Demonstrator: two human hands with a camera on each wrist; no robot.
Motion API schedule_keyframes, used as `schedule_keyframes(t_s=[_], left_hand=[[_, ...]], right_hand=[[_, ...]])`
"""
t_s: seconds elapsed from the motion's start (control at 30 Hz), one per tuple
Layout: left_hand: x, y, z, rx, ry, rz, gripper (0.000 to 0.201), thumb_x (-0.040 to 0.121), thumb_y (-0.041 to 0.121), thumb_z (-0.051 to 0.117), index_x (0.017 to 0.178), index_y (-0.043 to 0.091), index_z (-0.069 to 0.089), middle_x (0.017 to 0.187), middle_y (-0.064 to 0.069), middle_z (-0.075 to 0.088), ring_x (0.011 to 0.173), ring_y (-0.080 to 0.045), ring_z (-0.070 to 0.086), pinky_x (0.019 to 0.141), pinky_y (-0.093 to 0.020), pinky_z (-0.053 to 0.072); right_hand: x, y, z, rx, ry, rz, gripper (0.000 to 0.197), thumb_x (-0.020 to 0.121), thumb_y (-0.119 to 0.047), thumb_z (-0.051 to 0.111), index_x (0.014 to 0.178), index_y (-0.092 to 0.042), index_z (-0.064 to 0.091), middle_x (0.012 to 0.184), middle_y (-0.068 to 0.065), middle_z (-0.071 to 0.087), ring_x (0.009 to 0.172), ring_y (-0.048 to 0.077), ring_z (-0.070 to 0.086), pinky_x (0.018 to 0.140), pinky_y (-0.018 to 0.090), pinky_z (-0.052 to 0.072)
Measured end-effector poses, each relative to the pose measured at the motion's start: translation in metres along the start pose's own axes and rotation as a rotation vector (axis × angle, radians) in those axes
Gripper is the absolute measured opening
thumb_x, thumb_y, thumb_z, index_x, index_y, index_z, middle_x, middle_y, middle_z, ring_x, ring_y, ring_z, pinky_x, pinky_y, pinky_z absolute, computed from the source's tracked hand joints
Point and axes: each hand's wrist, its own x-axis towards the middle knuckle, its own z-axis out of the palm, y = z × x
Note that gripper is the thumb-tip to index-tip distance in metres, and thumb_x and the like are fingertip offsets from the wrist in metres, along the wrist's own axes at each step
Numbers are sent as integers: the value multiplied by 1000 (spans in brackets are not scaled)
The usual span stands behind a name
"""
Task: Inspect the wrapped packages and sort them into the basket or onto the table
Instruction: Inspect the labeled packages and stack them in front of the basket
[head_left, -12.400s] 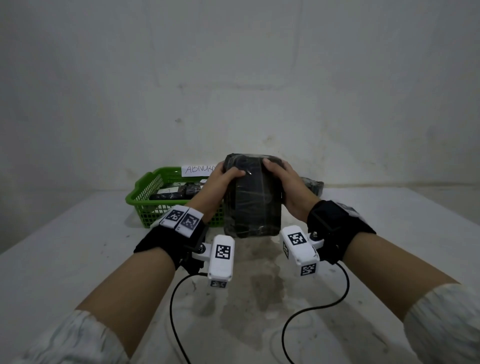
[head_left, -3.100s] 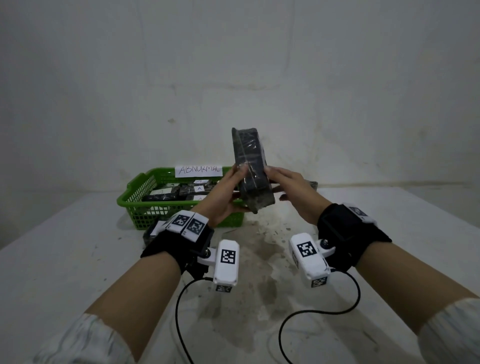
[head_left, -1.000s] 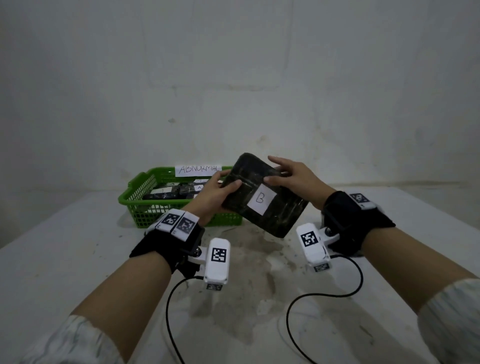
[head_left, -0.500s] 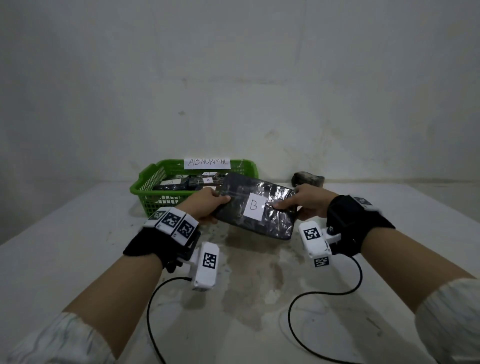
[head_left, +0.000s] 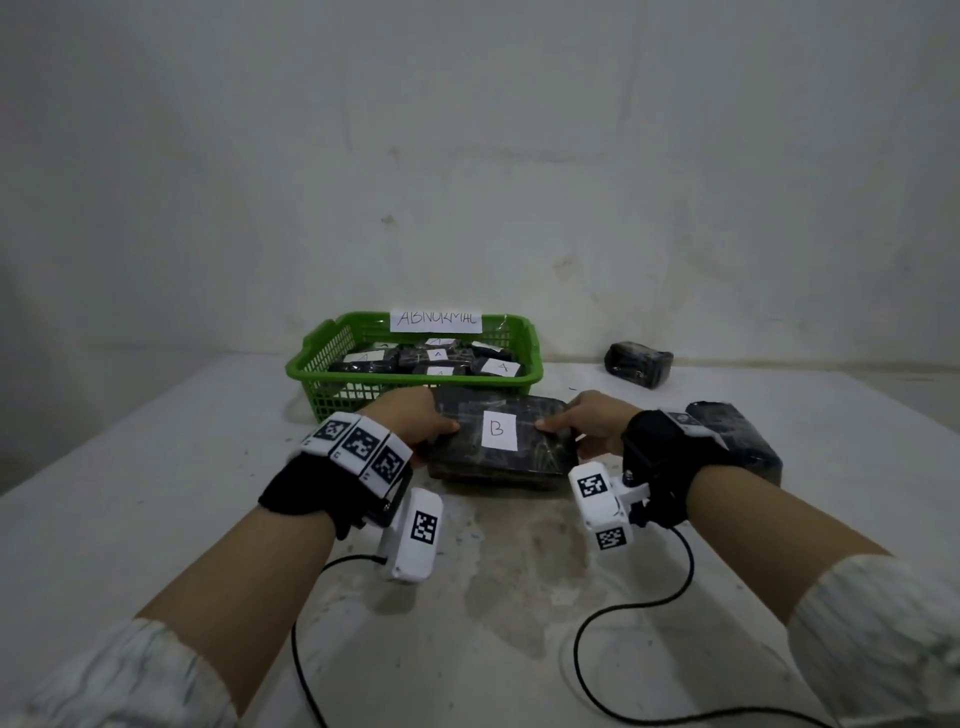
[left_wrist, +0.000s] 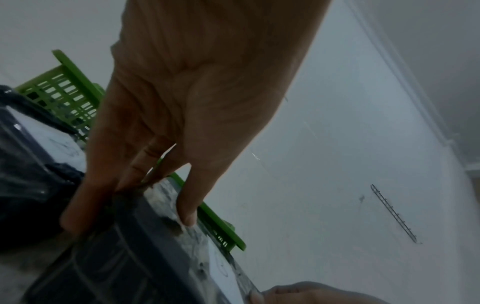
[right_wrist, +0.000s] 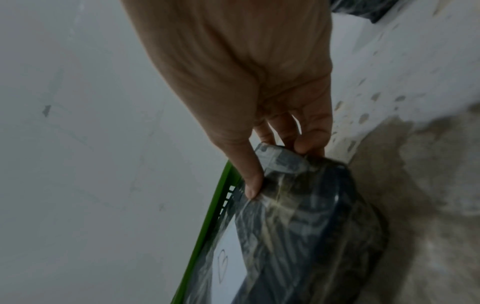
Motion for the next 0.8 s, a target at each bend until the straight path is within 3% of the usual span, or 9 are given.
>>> schedule_keyframes(t_s=[0.13,0.23,0.33,0.37,0.43,0.5,0.57,0.63,0.8], left_hand=[[3,3,-3,362,139,10,45,92,52,47,104,11,62,108,-8,62,100,-25,60,88,-36,48],[8,15,1,345,269,45,48,94,49,44,131,20,50,136,-14,43,125,-31,43,98,-44,40],[17,37,10,273,348,182,47,95,42,44,139,23,41,140,-14,34,132,-32,29,106,-46,30],[21,45,15,265,340,227,50,95,43,44,141,23,37,141,-14,33,133,-31,28,108,-46,27],[31,61,26,247,282,278,60,95,47,42,147,22,26,149,-12,25,139,-31,20,113,-47,17],[40,76,38,250,182,288,69,96,51,37,151,19,13,158,-9,11,146,-29,5,117,-49,4],[44,87,49,274,71,272,76,96,55,32,152,15,1,160,-6,-2,147,-27,-7,117,-50,-1],[43,93,59,300,4,241,81,95,58,29,152,12,-4,160,-8,-11,146,-29,-13,117,-52,1],[39,99,68,407,50,190,83,94,61,26,152,9,-3,159,-12,-13,146,-31,-14,115,-55,-5]], right_hand=[[5,-4,13,33,34,-21,20,85,-17,73,81,-1,62,63,6,54,53,16,50,44,23,41],[9,-5,18,106,66,-48,27,85,-4,69,64,-3,52,67,11,52,56,20,52,44,26,48],[6,-5,11,154,96,-61,17,85,-6,69,80,1,54,83,16,52,66,26,55,59,34,54],[5,-4,6,110,137,-84,20,85,-10,70,94,3,57,93,17,54,77,29,57,70,38,53],[5,-1,-11,-100,283,-116,46,84,-20,72,121,1,54,120,17,56,108,34,55,93,42,45],[0,5,-30,-391,454,-90,56,83,-32,71,130,-10,51,138,17,46,129,36,40,106,44,33],[-4,15,-50,-555,548,-1,59,82,-38,69,132,-16,47,146,19,32,136,40,25,109,49,23],[-8,27,-66,-669,550,102,64,81,-40,68,134,-15,42,147,21,25,136,43,19,109,52,19],[-6,57,-89,-781,478,300,77,83,-41,65,145,-14,27,155,26,7,140,53,8,109,63,18]])
